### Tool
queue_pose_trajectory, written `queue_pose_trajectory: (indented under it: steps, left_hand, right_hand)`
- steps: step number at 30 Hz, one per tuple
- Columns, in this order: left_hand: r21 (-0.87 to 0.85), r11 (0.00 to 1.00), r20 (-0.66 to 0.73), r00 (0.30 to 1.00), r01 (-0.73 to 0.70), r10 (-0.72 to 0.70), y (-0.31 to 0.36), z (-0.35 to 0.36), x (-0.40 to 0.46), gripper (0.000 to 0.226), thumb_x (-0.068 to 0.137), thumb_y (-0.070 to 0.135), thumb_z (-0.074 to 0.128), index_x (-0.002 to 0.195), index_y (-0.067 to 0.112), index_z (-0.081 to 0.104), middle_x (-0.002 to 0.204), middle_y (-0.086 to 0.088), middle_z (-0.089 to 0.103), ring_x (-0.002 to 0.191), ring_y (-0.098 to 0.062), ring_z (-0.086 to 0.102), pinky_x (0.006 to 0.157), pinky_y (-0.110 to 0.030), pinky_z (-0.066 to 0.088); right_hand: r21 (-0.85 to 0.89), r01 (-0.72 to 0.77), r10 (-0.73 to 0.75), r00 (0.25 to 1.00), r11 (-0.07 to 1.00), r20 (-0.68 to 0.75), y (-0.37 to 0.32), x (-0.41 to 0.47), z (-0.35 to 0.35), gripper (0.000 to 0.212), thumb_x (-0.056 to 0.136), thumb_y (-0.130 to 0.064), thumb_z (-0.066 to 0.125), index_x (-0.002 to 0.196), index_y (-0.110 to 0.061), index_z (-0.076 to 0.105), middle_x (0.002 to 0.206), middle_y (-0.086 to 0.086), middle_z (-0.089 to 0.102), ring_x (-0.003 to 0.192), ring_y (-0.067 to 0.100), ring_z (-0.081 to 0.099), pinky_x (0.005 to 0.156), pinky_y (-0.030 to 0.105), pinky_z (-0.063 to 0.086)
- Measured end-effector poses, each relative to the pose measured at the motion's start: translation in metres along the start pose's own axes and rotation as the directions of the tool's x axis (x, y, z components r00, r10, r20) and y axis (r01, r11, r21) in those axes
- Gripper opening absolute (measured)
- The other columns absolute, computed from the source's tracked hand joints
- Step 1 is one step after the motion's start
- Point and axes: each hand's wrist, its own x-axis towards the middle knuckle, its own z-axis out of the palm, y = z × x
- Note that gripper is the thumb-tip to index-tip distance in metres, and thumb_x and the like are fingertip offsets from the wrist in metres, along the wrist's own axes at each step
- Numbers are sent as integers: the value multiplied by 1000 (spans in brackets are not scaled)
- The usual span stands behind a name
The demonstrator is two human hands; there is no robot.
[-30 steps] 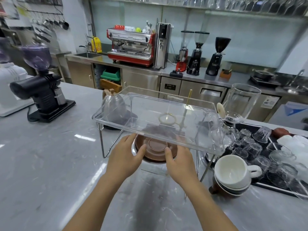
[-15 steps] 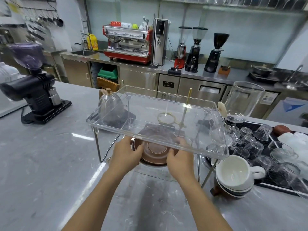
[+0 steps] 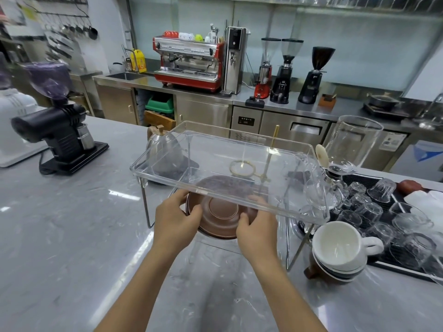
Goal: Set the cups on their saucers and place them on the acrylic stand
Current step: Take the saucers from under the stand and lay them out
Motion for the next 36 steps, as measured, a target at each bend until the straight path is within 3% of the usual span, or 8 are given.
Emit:
queue_pose_trajectory:
  steps: [3,8,13,16,23,29,33,36]
  left_hand:
    - [-19,1000,-32,999,-16,16,3,-10,-11,61,78,11,66,89,70,59,92,35,70,46,-35,62,52,-42,57]
    - [-152,988,-83,995,38,-51,-1,-25,-35,59,76,10,69,95,66,64,92,20,77,40,-25,61,44,-29,54]
    - [-248,967,-93,992,55,-81,-9,-37,-62,46,71,17,68,114,32,71,100,6,79,42,-21,58,43,-30,52]
    - [-266,962,-92,992,60,-87,-14,-44,-79,47,78,6,74,117,31,70,102,6,79,45,-23,60,42,-29,52]
    - [-289,953,-75,990,94,-120,-27,-58,-121,55,83,-5,73,105,45,71,98,10,80,47,-21,63,41,-32,52]
    - [-305,945,-53,988,121,-143,-38,-59,-155,55,82,-8,73,105,42,72,94,9,80,48,-23,64,38,-29,52]
    - [-305,937,-3,984,169,-179,-42,-56,-170,56,82,-8,74,102,44,73,93,8,80,52,-26,67,40,-28,53]
    - [-302,931,25,978,206,-208,-44,-53,-178,52,82,-7,76,104,40,73,95,8,80,60,-37,70,43,-31,57]
  right_hand:
    - [-20,26,-26,1000,999,-4,-4,-10,-3,28,92,-5,56,105,-30,60,96,0,64,80,4,58,67,7,45]
    - [-50,67,-65,997,997,36,-9,-29,-9,32,93,-9,59,121,-22,64,105,-15,58,98,5,56,81,6,39]
    - [-61,52,-46,995,997,91,-10,-53,-16,39,94,-15,59,132,-25,59,118,-16,59,109,4,55,95,17,43]
    - [-47,38,-31,992,998,124,-7,-69,-20,39,94,-15,61,131,-28,57,121,-11,62,112,10,60,99,27,52]
    - [-33,23,-17,980,999,196,4,-104,-30,51,92,-14,62,137,-34,48,125,-13,63,115,10,61,104,34,51]
    - [-74,-18,37,962,997,271,21,-128,-42,68,94,-20,62,152,-36,31,141,-20,45,128,1,48,112,23,39]
    - [-126,-62,98,947,990,306,32,-139,-50,70,94,-21,63,155,-29,29,127,-22,36,107,-10,39,100,10,28]
    - [-153,-64,110,943,986,314,39,-146,-55,60,93,-20,64,146,-33,41,119,-22,38,94,-16,47,89,5,30]
